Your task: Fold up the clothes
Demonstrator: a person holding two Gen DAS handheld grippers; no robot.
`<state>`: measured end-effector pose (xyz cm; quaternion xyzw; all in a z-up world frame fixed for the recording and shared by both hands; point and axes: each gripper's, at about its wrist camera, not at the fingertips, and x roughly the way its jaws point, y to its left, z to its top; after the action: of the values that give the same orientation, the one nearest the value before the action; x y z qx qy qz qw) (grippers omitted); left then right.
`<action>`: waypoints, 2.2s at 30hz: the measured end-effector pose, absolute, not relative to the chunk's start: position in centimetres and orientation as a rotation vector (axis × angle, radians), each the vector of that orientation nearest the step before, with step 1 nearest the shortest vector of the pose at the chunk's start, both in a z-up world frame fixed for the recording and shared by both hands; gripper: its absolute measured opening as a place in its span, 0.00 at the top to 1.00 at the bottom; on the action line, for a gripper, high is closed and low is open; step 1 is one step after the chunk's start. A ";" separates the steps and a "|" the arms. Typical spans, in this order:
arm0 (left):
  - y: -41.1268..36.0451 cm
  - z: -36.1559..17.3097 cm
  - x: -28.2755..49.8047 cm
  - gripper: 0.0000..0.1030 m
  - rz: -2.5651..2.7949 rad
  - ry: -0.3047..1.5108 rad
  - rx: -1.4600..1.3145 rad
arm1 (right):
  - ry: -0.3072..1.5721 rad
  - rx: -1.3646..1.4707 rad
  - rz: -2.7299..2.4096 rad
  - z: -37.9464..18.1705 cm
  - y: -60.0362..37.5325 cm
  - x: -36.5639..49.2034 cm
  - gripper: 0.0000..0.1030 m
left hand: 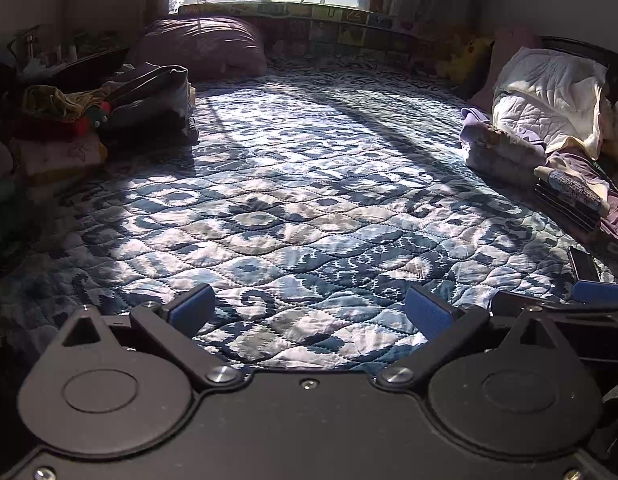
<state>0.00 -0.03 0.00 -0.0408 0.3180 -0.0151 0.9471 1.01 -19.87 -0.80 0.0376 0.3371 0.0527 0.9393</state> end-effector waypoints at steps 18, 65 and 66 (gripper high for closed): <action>-0.7 0.1 0.0 0.01 -0.019 0.621 -0.038 | 0.685 0.067 0.100 -0.8 -20.1 1.2 0.00; -0.9 0.6 -0.5 0.01 -0.018 0.603 -0.035 | 0.674 0.068 0.093 -0.2 -20.2 0.8 0.00; -0.8 0.5 -0.5 0.01 -0.016 0.605 -0.036 | 0.674 0.068 0.094 -0.2 -20.1 0.8 0.00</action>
<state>-0.49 -0.83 0.55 -0.0178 0.2978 -0.0080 0.9544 0.82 -20.13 -0.24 0.0335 0.3306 0.0460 0.9420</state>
